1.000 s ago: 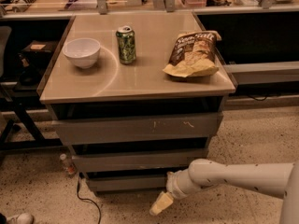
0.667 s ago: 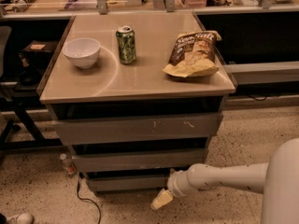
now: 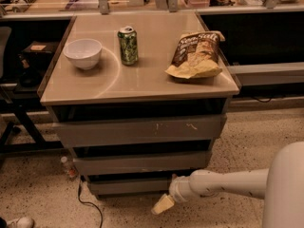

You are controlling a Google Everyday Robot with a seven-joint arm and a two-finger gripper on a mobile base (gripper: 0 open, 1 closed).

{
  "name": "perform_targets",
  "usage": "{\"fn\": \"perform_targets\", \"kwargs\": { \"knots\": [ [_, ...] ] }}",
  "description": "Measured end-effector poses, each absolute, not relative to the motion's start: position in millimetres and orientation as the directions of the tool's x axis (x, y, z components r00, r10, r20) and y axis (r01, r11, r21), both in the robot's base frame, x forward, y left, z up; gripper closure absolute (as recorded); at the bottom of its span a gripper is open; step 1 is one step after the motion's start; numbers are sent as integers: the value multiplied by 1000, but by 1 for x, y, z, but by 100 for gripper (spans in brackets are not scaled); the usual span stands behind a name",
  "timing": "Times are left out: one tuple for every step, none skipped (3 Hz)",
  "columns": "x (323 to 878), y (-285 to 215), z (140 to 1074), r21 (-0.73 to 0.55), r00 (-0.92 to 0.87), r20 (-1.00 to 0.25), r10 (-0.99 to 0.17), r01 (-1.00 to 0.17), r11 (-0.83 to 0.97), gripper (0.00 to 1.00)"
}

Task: Open bottom drawer

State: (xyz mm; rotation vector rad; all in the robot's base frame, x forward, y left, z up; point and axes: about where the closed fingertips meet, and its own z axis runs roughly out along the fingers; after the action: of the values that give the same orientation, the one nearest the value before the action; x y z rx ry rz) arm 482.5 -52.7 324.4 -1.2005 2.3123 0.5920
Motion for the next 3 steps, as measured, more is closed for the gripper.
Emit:
{"fn": "perform_targets", "kwargs": {
  "knots": [
    [492,-37,272,191,-559,-606,-566,-793,578,0],
    [492,-37,272,191,-559,-606,-566,-793,578,0],
    [501,-32,259,191,-564,-622,-543,-782,593,0]
  ]
}}
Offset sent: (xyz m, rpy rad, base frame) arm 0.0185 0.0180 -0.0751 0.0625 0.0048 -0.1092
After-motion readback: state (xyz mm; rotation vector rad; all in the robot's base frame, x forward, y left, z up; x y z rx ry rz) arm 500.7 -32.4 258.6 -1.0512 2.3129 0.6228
